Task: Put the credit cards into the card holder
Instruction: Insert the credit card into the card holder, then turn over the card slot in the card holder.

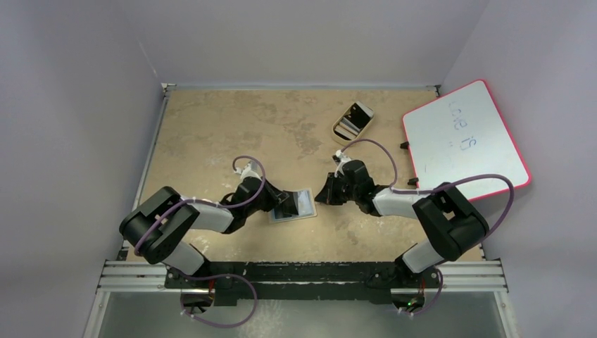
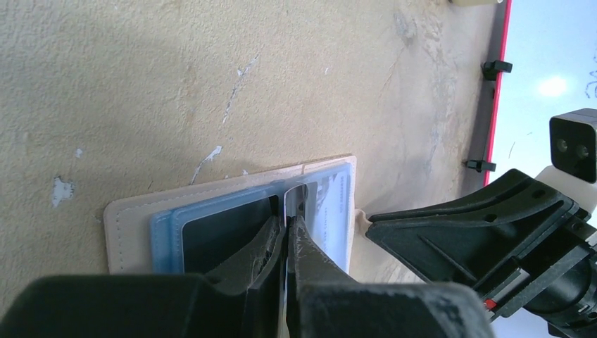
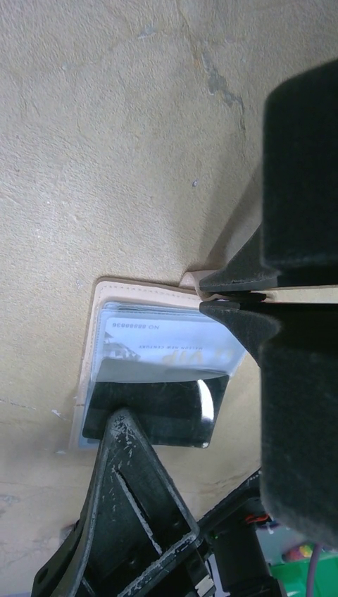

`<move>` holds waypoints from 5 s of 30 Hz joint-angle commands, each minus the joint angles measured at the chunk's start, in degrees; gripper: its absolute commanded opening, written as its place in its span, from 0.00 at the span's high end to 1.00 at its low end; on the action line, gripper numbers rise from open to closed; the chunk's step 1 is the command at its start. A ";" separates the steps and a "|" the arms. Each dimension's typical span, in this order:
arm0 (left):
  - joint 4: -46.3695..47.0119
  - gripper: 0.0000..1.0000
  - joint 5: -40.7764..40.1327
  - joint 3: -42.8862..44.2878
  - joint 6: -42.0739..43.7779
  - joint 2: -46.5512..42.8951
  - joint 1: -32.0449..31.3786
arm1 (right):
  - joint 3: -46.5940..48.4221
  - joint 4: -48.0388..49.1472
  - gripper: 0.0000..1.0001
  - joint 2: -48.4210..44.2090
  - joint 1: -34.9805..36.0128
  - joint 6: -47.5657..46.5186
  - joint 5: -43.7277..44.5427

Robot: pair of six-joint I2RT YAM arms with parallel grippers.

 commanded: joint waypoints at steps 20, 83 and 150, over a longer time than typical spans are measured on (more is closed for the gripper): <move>1.24 1.00 -8.28 -4.04 5.43 -1.03 -0.65 | -1.19 2.15 1.00 0.38 0.45 2.20 -2.69; -34.73 0.59 -10.74 15.22 6.82 -7.30 -3.75 | 0.08 1.07 1.00 0.15 0.48 2.57 -2.70; -17.23 0.53 5.28 10.07 -2.50 -5.43 -1.49 | 10.83 -14.61 0.60 -5.63 -3.99 -7.59 2.00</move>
